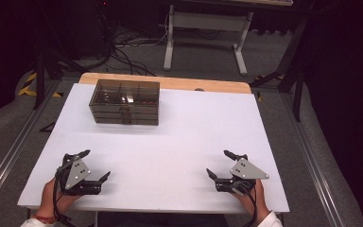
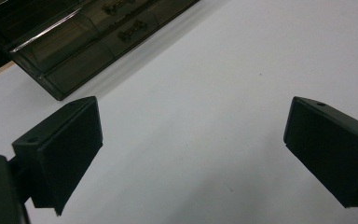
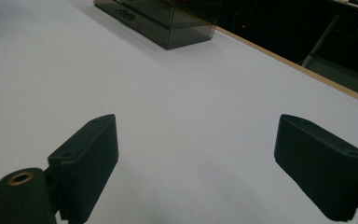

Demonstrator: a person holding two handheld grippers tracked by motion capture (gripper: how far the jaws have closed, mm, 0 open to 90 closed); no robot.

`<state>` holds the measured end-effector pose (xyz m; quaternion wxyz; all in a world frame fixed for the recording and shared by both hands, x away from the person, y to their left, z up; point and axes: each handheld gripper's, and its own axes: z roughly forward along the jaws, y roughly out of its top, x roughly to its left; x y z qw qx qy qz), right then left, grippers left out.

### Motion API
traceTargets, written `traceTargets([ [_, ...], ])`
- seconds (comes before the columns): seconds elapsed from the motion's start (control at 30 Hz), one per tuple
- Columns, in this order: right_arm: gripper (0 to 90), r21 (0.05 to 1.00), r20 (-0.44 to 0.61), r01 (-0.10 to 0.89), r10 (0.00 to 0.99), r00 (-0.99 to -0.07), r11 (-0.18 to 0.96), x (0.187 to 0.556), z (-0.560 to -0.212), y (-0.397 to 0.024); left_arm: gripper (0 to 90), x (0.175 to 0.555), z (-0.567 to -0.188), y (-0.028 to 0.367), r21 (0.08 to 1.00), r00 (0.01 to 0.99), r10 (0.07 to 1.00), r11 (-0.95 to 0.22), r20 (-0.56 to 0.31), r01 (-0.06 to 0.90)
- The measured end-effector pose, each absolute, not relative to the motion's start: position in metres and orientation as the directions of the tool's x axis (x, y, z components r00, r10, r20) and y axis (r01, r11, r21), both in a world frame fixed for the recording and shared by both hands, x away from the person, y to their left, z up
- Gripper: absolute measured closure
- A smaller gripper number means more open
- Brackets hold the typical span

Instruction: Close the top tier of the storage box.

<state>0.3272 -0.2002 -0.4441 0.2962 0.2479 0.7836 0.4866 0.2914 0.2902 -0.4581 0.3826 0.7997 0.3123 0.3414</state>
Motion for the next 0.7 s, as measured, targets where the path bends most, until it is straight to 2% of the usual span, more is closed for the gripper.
traceTargets([
  [0.27, 14.3, 0.910, -0.241, 0.082, 0.678, -0.695, 0.407, 0.3249, -0.4410, -0.1983, 5.2, 0.2886, -0.4567, 0.2893, 0.826, 0.580, 0.751, -0.518, 0.315, 0.222],
  [0.7, 14.3, 0.909, -0.219, 0.105, 0.677, -0.703, 0.403, 0.3301, -0.4439, -0.1968, 5.2, 0.2930, -0.4578, 0.2901, 0.826, 0.577, 0.758, -0.512, 0.305, 0.236],
])
